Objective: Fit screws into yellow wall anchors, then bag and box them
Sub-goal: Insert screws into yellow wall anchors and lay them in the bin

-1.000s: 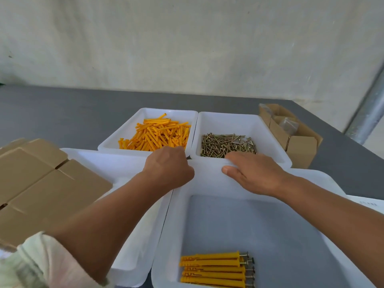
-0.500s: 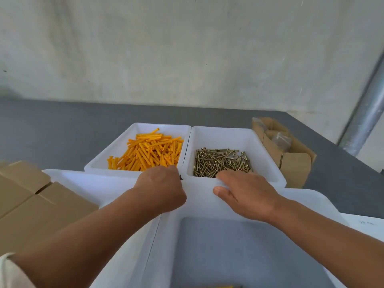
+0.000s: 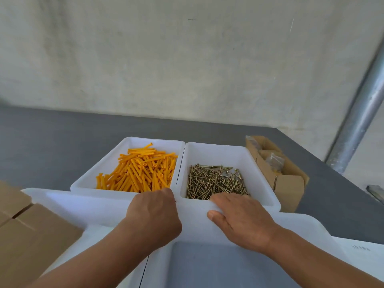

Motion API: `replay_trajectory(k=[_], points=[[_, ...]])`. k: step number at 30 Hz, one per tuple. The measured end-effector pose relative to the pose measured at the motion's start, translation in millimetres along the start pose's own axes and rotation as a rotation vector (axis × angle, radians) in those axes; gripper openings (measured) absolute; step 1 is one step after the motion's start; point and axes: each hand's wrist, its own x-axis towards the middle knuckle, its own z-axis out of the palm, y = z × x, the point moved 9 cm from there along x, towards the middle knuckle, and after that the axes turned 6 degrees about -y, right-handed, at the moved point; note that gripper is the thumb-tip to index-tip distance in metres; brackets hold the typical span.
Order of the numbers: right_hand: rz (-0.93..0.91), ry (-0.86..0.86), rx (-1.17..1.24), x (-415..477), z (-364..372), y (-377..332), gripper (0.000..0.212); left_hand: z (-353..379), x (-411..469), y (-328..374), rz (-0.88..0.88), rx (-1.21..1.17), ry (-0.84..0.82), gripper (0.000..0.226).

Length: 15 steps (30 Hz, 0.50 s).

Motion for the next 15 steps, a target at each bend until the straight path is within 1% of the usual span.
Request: replay_trajectory(k=[4,11,15], points=[[0.023,-0.009,-0.014,1.1,0.5,2.5,0.029,-2.8,-1.2,1.1,0.0,-0.005,0.012,0.015],[0.032,-0.028,-0.055,0.9,2.8,2.3,0.03,-4.8,-3.2,2.7,0.004,-0.009,0.055,0.016],[0.021,-0.026,-0.068,-1.2,1.7,0.1,0.03,-4.1,-2.1,1.1,0.001,-0.033,0.063,0.02]])
